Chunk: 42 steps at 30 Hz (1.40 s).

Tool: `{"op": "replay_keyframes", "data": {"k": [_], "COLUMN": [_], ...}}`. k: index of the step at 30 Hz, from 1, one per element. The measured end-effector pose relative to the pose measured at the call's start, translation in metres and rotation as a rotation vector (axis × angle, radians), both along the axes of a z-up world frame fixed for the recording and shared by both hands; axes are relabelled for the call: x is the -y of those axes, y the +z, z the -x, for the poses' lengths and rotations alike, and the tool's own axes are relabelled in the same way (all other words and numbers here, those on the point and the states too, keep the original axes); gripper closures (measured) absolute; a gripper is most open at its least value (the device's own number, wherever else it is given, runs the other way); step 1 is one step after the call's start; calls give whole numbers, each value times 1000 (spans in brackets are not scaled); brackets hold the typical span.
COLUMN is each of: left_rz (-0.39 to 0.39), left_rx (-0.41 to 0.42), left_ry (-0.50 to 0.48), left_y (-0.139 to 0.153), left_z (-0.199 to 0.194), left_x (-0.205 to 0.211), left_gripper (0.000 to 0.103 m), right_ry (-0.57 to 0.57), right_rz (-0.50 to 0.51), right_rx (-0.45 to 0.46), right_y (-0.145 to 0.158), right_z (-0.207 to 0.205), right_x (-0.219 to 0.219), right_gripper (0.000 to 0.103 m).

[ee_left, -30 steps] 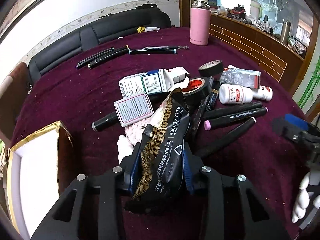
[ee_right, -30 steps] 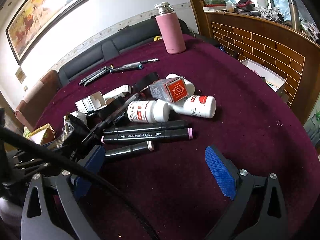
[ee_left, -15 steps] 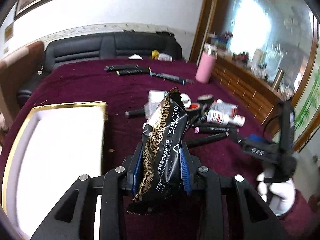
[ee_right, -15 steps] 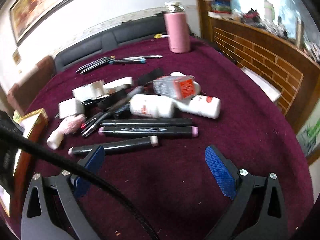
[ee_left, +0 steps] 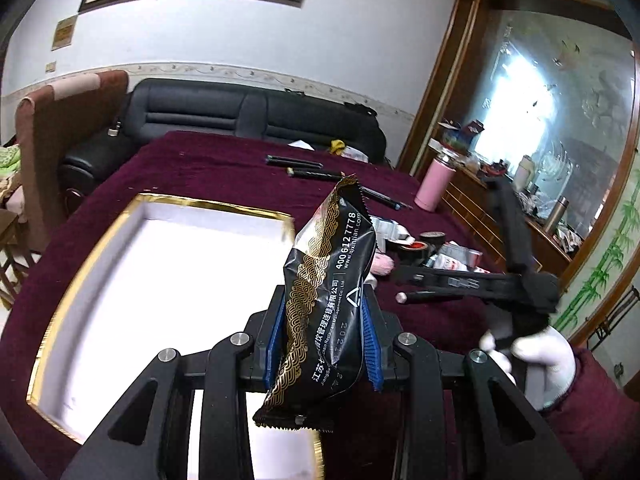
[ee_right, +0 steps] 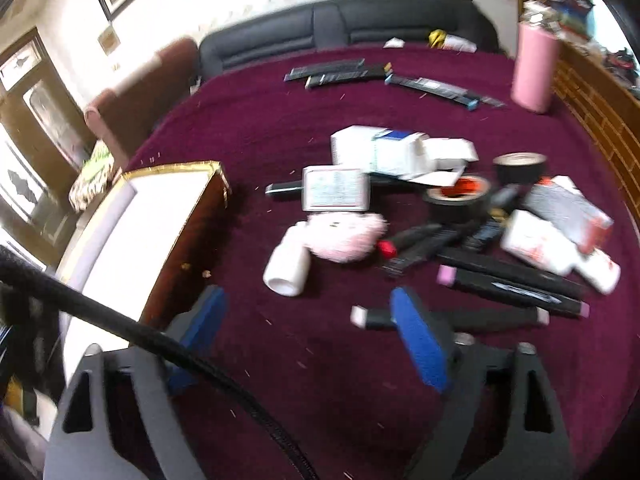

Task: Organize objects
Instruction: 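Grasp the small white dropper bottle with the right gripper, then carry the black packet into the tray with the left gripper while the right drops the bottle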

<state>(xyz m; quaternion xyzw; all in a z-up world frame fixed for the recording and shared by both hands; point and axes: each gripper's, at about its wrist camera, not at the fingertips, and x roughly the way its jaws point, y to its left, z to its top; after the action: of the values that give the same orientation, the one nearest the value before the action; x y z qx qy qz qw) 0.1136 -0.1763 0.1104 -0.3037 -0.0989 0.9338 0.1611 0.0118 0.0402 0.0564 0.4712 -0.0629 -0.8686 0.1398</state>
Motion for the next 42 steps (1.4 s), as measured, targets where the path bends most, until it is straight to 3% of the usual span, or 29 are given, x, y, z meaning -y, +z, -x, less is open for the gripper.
{"op": "replay_keyframes", "data": {"k": [3, 9, 11, 13, 19, 29, 32, 38, 42], "left_rz": [-11, -45, -58, -65, -72, -101, -88, -131, -210], "left_rx": [1, 25, 35, 42, 73, 73, 83, 237, 328], "left_ry": [25, 47, 54, 61, 100, 107, 109, 133, 152], "left_y": [-3, -16, -21, -24, -30, -9, -5, -30, -55], "left_z": [1, 6, 7, 6, 3, 14, 37, 113, 149], "left_x": [15, 35, 40, 43, 52, 59, 56, 63, 68], "left_gripper": [74, 74, 74, 74, 74, 74, 74, 74, 74], "right_ry": [-9, -62, -71, -74, -59, 14, 39, 58, 38], "right_rz": [-8, -122, -162, -175, -82, 226, 293, 361, 315], "right_rx": [95, 158, 136, 132, 158, 159, 177, 235, 252], "right_y": [-17, -39, -39, -37, -32, 7, 15, 10, 1], "right_z": [23, 47, 47, 46, 43, 28, 35, 67, 85], "right_x": [14, 36, 40, 40, 28, 25, 37, 77, 107], "right_gripper": [43, 48, 57, 79, 79, 79, 79, 78, 78]}}
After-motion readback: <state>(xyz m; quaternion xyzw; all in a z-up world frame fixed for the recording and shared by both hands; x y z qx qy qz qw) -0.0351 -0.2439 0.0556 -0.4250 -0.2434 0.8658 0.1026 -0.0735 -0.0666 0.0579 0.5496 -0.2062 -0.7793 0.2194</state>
